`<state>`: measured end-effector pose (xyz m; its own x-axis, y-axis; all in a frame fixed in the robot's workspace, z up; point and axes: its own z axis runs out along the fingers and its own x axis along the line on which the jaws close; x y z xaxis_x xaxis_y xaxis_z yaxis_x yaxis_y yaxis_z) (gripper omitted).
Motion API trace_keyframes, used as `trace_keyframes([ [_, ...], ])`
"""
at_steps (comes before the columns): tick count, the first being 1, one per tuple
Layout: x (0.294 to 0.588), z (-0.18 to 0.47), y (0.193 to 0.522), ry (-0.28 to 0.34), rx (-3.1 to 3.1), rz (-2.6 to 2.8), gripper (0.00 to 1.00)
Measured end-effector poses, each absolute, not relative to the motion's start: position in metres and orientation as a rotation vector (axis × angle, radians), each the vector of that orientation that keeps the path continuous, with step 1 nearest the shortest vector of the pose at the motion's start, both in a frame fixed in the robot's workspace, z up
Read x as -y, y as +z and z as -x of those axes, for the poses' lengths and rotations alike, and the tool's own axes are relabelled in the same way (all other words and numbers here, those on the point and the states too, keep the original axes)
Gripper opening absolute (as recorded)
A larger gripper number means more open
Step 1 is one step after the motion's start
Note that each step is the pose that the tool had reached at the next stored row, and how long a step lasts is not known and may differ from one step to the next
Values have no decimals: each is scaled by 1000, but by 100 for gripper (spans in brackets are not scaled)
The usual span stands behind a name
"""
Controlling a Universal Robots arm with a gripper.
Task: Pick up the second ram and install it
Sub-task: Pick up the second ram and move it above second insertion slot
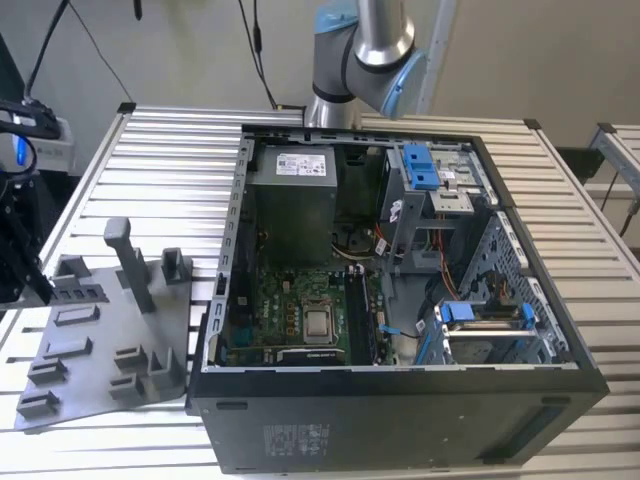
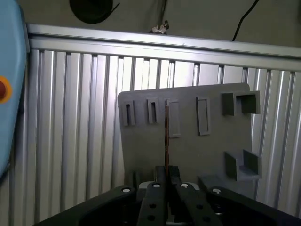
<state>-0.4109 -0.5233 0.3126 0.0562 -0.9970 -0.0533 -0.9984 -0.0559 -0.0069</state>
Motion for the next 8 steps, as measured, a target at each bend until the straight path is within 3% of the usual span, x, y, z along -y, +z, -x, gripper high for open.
trace_keyframes([
  [8, 523, 411, 324, 53, -2129, 2252, 15],
])
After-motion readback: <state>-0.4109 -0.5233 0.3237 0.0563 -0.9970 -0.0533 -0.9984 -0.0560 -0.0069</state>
